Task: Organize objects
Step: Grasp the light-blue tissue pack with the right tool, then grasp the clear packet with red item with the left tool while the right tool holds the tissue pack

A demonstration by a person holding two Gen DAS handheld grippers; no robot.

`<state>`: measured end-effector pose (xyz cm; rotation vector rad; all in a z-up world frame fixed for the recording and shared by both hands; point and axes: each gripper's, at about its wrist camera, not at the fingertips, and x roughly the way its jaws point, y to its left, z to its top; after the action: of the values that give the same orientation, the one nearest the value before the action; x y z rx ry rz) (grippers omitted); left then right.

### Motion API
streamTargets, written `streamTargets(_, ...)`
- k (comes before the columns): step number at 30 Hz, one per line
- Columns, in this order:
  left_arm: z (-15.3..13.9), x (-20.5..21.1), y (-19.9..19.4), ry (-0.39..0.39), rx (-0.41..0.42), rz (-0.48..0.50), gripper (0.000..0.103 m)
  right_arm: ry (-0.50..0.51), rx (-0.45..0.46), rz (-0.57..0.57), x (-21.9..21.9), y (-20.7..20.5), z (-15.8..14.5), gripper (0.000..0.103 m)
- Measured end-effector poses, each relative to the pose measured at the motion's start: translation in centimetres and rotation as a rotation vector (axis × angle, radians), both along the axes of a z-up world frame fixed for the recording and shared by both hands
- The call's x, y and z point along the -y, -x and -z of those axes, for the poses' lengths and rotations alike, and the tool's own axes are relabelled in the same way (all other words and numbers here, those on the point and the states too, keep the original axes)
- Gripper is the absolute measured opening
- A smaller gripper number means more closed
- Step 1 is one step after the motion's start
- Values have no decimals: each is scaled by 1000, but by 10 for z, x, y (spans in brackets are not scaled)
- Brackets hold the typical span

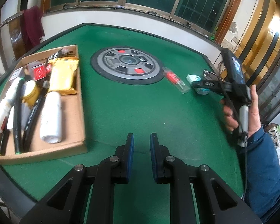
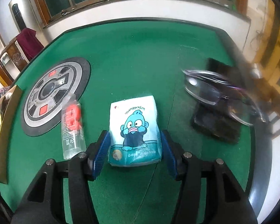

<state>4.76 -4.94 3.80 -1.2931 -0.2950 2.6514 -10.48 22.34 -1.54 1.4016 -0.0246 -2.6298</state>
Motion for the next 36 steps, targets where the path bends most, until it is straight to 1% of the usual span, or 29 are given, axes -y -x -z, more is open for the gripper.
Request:
streamTargets(3, -7, -12, 12, -8, 15, 15, 14, -97, -8, 3, 13, 1, 2, 58)
streamTargets(5, -13, -21, 23, -8, 27, 22, 14, -113, 2, 25, 15, 3, 1, 55)
streamTargets(6, -16, -25, 29, -11, 33, 22, 14, -116, 4, 33, 11, 3, -1, 42)
streamTargets(7, -18, -29, 35, -16, 41, 20, 14, -98, 15, 51, 6, 3, -2, 39)
streamTargets(8, -20, -34, 42, -22, 52, 25, 14, -74, 18, 66, 2, 3, -3, 33)
streamTargets(9, -22, -42, 54, -32, 67, 36, 14, -32, 24, 78, -6, 3, -5, 31)
streamTargets(11, -23, -54, 71, -35, 101, 27, 14, 49, 40, 97, -16, 3, -6, 29)
streamTargets(13, -20, -76, 97, -54, 142, 49, 14, 200, 29, 107, -33, -1, -13, 29)
streamTargets(14, -16, -84, 108, -54, 161, 31, 14, 234, 14, 117, -39, -3, -17, 29)
streamTargets(15, -13, -90, 117, -50, 176, 11, 14, 245, -6, 133, -42, -5, -22, 29)
streamTargets(16, -10, -96, 128, -52, 190, -5, 14, 236, -33, 145, -45, -7, -27, 29)
streamTargets(18, -3, -110, 150, -58, 208, -43, 14, 223, -57, 164, -49, -10, -30, 29)
streamTargets(21, 2, -124, 170, -73, 205, -84, 14, 287, -40, 168, -56, -7, -27, 30)
streamTargets(23, 7, -131, 180, -28, 218, -112, 14, 312, -37, 171, -60, -6, -25, 30)
streamTargets(24, 10, -133, 184, -3, 218, -143, 14, 327, -35, 165, -60, -6, -24, 30)
streamTargets(26, 15, -133, 189, 14, 227, -184, 14, 338, -36, 168, -62, -3, -24, 30)
streamTargets(29, 19, -129, 194, 20, 220, -226, 14, 362, -41, 156, -61, -3, -25, 30)
streamTargets(31, 25, -128, 199, 17, 241, -230, 14, 360, -44, 155, -61, -3, -25, 30)
streamTargets(34, 28, -128, 204, 24, 247, -234, 14, 384, -35, 149, -60, -1, -23, 30)
streamTargets(36, 29, -127, 204, 1, 242, -220, 18, 388, -35, 147, -59, 0, -22, 31)
